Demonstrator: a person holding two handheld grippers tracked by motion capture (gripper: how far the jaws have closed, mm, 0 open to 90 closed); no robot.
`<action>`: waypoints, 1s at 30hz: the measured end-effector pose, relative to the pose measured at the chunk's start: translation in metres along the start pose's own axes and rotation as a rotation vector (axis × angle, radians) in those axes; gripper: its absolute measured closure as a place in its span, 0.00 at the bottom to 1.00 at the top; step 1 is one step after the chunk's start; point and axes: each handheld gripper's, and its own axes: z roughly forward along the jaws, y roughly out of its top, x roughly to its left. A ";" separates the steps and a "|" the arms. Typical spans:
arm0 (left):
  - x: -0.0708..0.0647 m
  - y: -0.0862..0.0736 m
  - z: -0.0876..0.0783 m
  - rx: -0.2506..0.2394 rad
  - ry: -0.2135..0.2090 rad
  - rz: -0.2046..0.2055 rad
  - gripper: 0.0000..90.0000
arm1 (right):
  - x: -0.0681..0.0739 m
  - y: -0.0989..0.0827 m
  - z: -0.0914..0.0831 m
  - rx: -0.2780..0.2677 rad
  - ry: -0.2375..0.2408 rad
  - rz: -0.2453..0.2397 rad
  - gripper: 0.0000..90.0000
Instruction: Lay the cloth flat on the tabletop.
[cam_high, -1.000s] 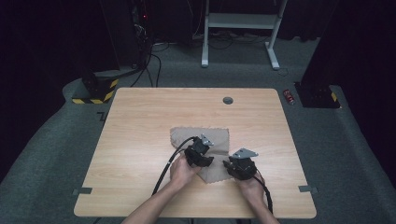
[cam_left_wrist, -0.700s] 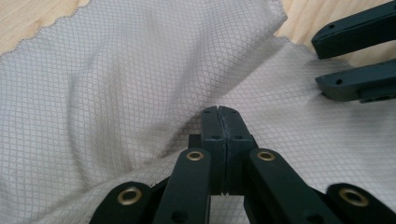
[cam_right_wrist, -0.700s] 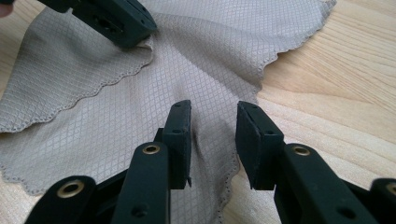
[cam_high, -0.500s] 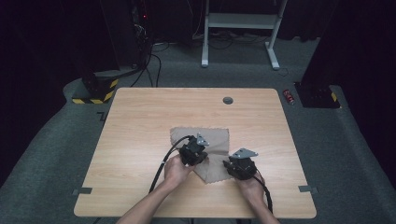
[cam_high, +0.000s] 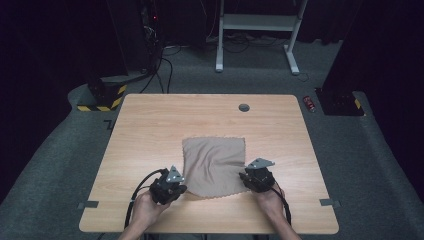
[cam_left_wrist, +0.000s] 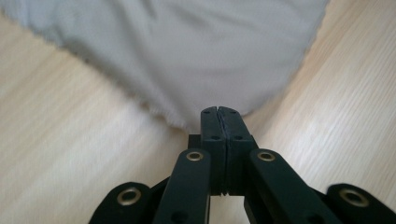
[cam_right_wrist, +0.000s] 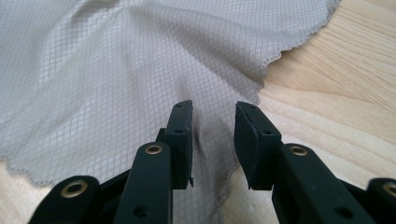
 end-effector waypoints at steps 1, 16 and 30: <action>0.003 -0.006 0.000 0.007 0.004 -0.013 0.99 | 0.000 -0.001 -0.001 -0.002 -0.001 -0.005 0.74; 0.010 -0.022 0.008 -0.055 0.066 -0.165 0.64 | -0.005 -0.029 -0.034 0.001 0.004 0.044 0.75; -0.003 -0.028 0.019 -0.092 0.105 -0.213 0.59 | 0.009 -0.035 -0.035 0.017 0.003 -0.004 0.97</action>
